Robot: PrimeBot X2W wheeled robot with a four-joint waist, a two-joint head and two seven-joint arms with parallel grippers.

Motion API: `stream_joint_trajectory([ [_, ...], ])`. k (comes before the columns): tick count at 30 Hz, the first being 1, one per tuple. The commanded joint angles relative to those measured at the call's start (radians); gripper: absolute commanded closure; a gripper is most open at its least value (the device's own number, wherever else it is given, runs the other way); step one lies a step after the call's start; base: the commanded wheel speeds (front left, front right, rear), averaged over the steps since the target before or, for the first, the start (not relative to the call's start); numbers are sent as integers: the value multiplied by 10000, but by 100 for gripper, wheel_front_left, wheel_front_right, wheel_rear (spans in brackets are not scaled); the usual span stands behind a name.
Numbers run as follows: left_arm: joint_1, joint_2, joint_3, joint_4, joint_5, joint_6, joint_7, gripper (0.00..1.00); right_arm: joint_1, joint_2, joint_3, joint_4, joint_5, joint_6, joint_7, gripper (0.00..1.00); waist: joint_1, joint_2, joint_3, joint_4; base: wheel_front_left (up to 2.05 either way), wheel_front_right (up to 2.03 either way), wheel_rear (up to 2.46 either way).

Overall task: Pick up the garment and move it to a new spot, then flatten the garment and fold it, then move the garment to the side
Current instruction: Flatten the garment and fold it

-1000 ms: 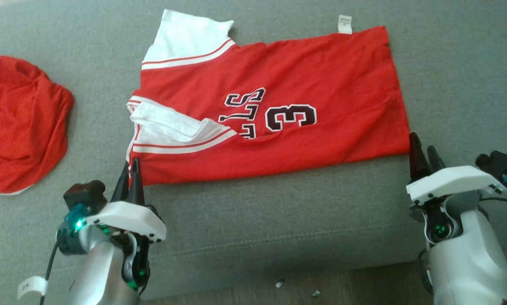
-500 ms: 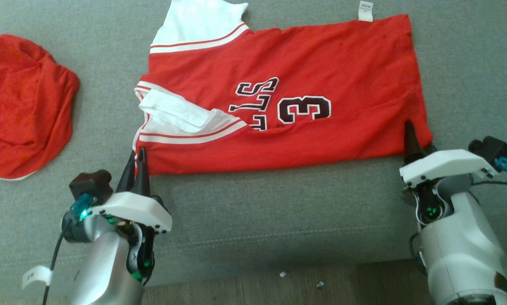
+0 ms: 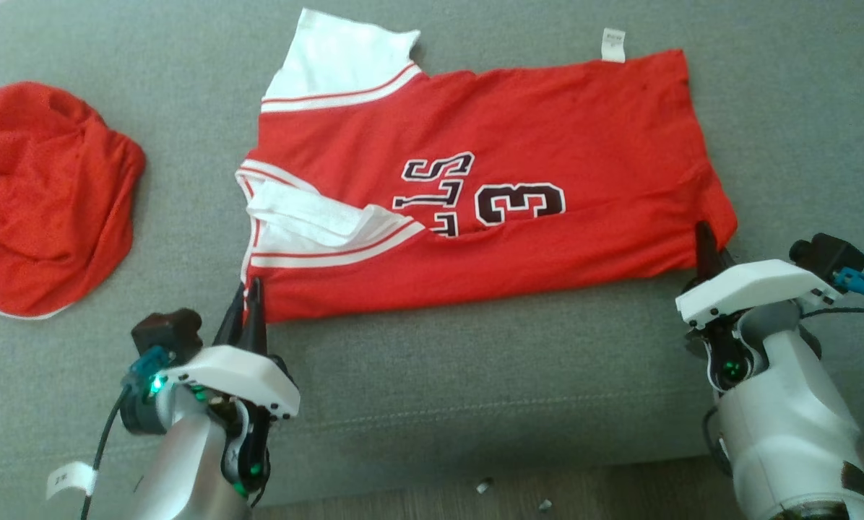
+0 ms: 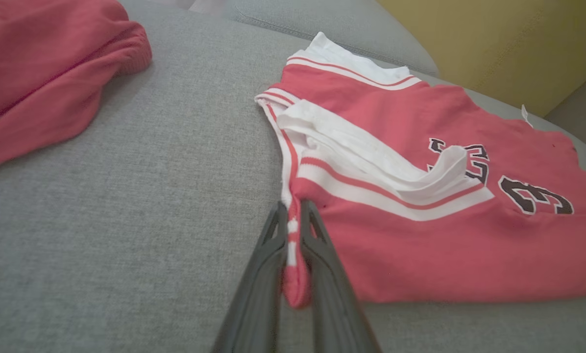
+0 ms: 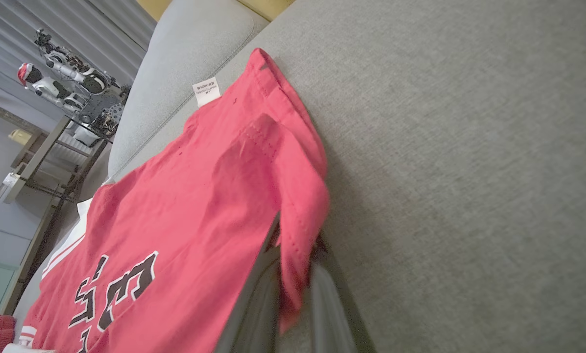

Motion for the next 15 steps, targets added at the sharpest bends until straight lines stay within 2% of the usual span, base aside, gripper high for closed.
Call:
stream_joint_trajectory([
  [1, -75, 98, 252, -163, -8, -59, -59, 100, -12, -159, 275, -305, -146, 63, 31, 100, 0, 0, -261, -69, 0, 0, 0],
  [15, 903, 149, -1, 183, -352, -455, 381, 100, 1124, -772, 160, -833, -599, 63, 1453, 100, 0, 0, -1134, -103, 0, 0, 0],
])
